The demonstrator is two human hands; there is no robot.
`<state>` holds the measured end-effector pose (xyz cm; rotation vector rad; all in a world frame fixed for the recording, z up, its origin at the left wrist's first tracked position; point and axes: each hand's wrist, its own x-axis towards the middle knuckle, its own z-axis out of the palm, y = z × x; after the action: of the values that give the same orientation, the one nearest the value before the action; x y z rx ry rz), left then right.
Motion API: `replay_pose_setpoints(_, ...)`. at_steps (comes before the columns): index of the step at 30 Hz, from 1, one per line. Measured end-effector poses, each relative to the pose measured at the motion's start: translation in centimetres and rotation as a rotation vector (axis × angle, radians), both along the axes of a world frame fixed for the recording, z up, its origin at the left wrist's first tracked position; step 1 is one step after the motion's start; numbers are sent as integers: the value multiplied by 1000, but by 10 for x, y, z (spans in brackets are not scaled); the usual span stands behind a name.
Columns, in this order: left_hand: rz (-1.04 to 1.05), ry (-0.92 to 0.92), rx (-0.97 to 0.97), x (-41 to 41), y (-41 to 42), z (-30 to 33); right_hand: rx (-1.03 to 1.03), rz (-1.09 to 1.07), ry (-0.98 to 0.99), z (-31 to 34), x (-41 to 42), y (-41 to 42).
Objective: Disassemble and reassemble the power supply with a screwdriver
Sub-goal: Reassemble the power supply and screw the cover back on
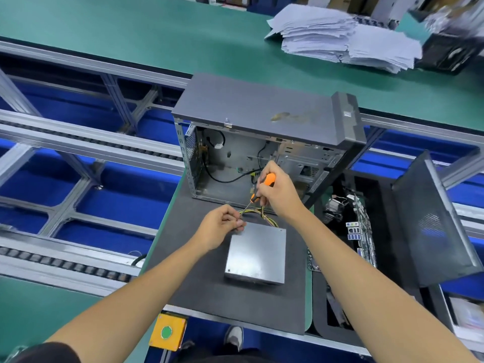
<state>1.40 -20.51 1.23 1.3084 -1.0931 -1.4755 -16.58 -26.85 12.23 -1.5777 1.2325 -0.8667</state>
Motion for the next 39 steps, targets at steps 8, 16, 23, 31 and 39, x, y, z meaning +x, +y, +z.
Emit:
replay_pose_setpoints(8, -74, -142, -72, -2, -5, 6, -21, 42, 62, -2, -8, -10)
replay_pose_setpoints(16, -90, -50, 7, -4, -10, -1, -76, 123, 111, -2, -14, -13)
replay_pose_setpoints(23, -114, -71, 34, -4, -13, -3, -109, 163, 144, -2, -15, -19)
replay_pose_setpoints(31, -137, -235, -5, -3, -12, 2, -125, 223, 190, -6, -14, -17)
replay_pose_setpoints(39, -93, -542, -176, 6, -13, 8, -214, 360, 333, 1, -2, -15)
